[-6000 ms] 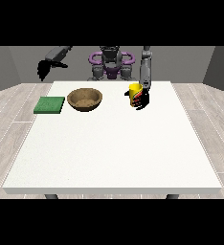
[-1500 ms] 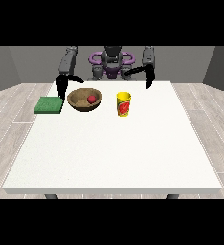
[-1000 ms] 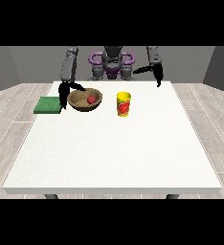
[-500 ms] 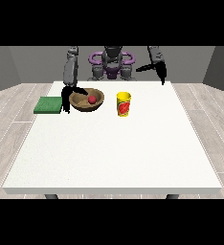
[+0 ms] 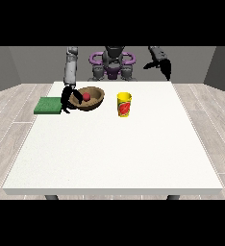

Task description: Pick the cup and pour the ball into the bowl, then pick the bowl and place it on the pad

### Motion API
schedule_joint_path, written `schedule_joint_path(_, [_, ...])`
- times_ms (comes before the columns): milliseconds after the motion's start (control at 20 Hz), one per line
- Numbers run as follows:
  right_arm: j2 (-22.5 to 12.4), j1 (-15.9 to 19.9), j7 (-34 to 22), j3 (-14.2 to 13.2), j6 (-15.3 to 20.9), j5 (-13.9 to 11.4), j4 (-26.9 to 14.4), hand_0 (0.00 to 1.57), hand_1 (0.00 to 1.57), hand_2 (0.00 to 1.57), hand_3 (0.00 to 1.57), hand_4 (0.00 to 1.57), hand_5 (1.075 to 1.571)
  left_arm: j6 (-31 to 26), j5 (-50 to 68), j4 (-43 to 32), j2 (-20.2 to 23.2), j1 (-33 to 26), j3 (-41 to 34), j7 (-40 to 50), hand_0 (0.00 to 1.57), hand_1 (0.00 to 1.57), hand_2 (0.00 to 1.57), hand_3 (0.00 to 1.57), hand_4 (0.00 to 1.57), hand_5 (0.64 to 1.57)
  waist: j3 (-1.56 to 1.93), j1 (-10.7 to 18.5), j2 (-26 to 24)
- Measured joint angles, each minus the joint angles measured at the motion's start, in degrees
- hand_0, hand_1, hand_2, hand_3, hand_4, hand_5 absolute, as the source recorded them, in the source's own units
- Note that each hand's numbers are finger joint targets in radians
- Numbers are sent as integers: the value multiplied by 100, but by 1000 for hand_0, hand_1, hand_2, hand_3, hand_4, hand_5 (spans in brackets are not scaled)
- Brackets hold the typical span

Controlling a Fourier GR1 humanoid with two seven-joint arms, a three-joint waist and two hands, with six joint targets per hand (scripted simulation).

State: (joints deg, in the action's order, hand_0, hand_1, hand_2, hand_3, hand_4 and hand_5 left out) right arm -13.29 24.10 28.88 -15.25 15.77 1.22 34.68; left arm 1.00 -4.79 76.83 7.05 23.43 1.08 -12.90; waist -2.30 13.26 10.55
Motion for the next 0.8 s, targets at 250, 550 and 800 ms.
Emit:
schedule_joint_path(250, [-58,110,-1208,411,564,-487,-27,1571,1571,1571,945,844,1563,-38,145,-371,48,-80,-226,-13,0,0,0,0,973,1423,103,-187,-422])
schedule_joint_path(550, [-239,526,-3121,910,332,-819,248,1571,1571,1571,891,807,1567,-104,270,-1095,243,-571,-600,-186,0,0,0,0,1005,1404,192,-861,-1270])
schedule_joint_path(800, [-594,712,-3939,887,-135,-738,577,1571,1571,1571,750,787,1570,-20,285,-1230,261,-779,-732,-268,0,0,0,0,997,1414,216,-1182,-1520])
